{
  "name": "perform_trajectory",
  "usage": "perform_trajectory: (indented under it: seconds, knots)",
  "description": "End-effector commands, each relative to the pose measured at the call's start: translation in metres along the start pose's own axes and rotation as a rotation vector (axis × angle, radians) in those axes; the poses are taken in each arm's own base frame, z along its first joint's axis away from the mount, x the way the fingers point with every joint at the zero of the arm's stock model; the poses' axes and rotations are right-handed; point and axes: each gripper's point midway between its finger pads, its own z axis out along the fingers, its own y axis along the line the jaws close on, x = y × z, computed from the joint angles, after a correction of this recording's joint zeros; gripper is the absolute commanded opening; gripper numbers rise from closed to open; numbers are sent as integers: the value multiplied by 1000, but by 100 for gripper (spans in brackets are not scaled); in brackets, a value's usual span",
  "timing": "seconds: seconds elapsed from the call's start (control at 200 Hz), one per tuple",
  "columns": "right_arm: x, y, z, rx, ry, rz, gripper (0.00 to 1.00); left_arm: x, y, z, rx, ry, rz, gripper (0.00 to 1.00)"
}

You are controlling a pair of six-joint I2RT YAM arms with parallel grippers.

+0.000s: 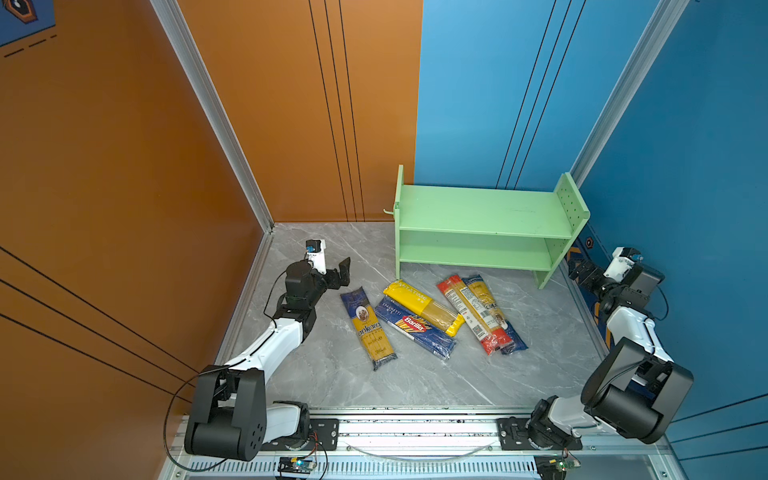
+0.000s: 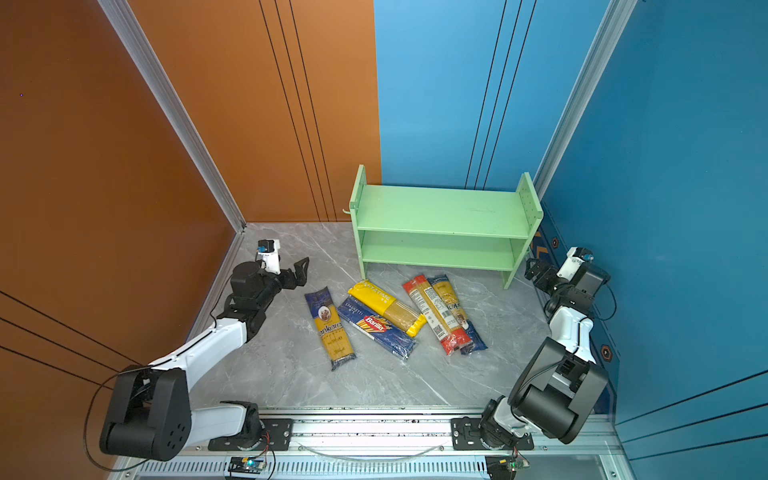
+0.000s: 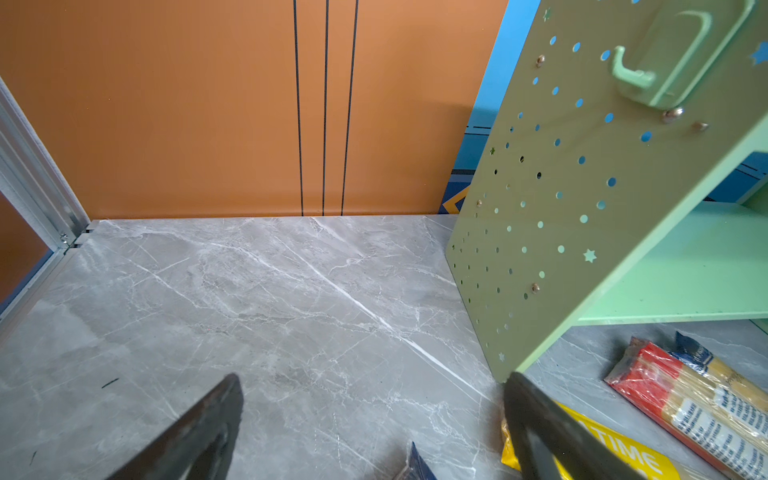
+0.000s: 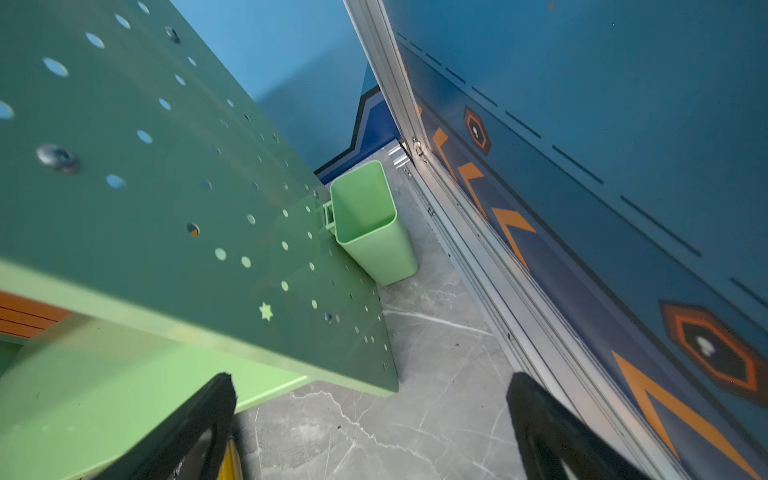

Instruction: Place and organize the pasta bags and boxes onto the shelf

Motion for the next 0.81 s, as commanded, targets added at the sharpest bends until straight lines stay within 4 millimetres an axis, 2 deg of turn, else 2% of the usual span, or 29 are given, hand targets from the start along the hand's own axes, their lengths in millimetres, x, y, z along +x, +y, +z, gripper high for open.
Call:
perform_trajectory:
  seconds: [0.0,0.28,0.801]
  knots:
    - [-13,-3,4,-18,-1,17,100,-8,-7,3,29,-7,0,98]
    - [-27,-2,32,-82,0,75,100,-5,-8,5,34,0,-2,98]
    - [-28,5,62,-31,11,49,100,-2,-8,11,37,15,3,98]
